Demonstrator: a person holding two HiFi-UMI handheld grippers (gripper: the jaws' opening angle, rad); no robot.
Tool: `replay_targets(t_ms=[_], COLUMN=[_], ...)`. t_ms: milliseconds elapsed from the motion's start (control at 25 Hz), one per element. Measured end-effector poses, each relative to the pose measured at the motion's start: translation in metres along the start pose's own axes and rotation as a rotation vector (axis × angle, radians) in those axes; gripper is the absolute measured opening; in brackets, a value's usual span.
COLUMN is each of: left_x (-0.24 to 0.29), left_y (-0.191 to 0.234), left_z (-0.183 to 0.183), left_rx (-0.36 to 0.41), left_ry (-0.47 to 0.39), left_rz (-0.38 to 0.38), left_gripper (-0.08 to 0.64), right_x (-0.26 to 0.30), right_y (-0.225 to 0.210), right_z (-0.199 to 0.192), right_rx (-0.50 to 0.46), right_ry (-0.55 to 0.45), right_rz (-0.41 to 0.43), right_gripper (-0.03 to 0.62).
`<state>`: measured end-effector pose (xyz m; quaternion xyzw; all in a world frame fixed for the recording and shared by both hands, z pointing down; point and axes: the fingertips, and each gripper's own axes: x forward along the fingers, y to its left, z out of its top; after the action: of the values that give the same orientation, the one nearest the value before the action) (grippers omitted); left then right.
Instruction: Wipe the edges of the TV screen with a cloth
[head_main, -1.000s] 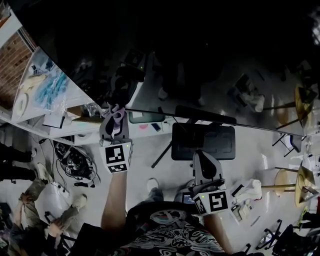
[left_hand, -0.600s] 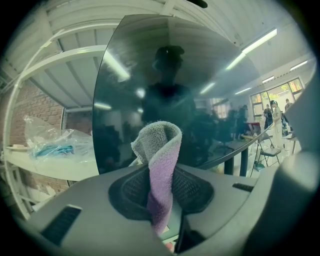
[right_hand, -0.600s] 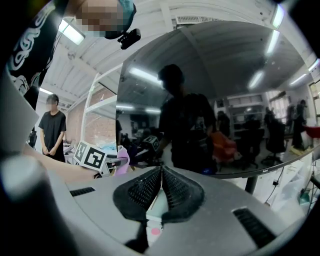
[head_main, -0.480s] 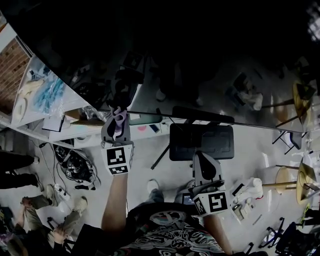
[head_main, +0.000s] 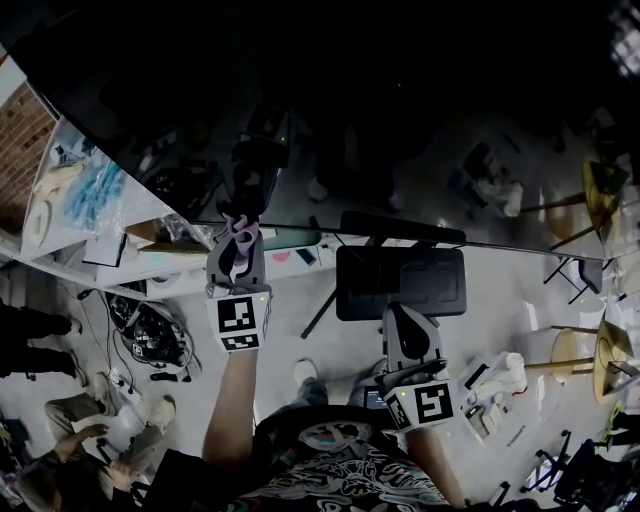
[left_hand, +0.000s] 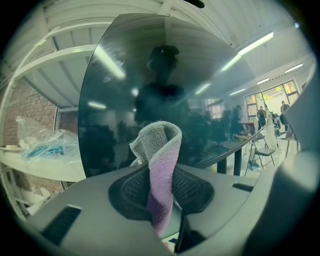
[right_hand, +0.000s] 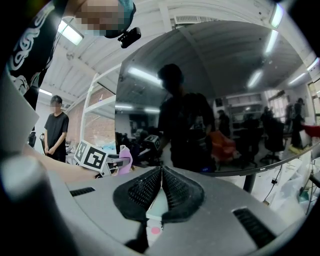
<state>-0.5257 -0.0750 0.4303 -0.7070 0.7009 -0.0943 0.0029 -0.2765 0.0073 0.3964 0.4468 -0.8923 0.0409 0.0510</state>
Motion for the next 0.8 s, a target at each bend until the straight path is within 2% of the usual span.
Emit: replay_targets(t_ms=[800], left_x=[0.004], left_y=[-0.035], left_z=[0.005], left_rx=[0.0], left_ry=[-0.001], left_rz=[-0.053], left_gripper=[0.103], right_x=[-0.01], right_y=[-0.014], right_z=[-0.003], right_rx=[0.007], right_ry=[0.004], right_rz=[-0.008], right_gripper=[0.029])
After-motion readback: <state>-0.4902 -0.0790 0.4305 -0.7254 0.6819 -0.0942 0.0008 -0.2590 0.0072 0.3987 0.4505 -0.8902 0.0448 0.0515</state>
